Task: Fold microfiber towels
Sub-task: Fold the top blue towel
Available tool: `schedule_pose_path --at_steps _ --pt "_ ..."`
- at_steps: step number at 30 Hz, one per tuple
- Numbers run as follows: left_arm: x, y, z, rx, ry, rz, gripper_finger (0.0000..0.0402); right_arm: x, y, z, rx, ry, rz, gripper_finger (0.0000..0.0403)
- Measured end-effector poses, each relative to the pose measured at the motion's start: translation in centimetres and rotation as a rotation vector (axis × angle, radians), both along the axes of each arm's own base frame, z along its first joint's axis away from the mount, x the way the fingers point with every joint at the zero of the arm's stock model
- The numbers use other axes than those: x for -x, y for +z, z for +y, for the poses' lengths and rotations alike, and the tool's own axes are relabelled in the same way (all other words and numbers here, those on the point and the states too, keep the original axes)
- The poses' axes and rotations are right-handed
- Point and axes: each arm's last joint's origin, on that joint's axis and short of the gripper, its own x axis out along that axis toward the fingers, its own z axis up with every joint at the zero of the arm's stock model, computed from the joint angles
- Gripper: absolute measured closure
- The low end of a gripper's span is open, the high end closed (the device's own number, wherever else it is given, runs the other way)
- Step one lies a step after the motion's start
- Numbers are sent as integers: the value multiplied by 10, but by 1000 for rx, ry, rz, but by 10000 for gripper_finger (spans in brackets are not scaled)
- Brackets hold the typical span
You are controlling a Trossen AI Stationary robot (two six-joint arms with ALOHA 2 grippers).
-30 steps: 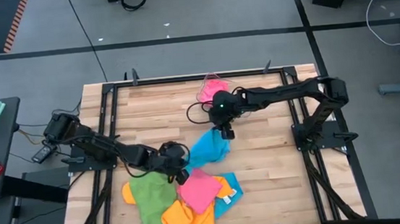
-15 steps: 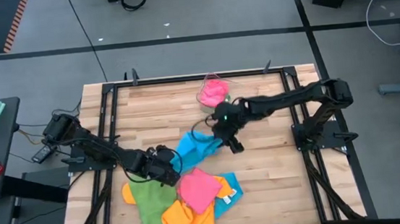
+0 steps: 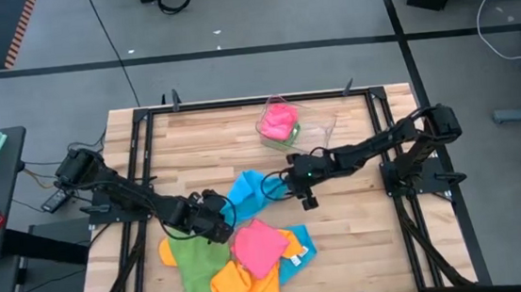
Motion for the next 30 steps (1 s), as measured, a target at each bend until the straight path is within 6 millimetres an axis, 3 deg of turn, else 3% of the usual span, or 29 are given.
schedule_pose_path --at_steps 10,15,22,30 --pt "-2 1 1 -44 -29 -19 266 7 -10 3 53 0 -50 239" --pt "-5 2 0 -81 -89 -38 242 10 -14 1 65 9 -54 262" --pt "-5 5 1 -123 -119 -42 236 12 -16 0 67 7 -45 301" --pt "-2 19 3 -153 -153 -63 231 10 -23 -8 63 -20 -36 313"
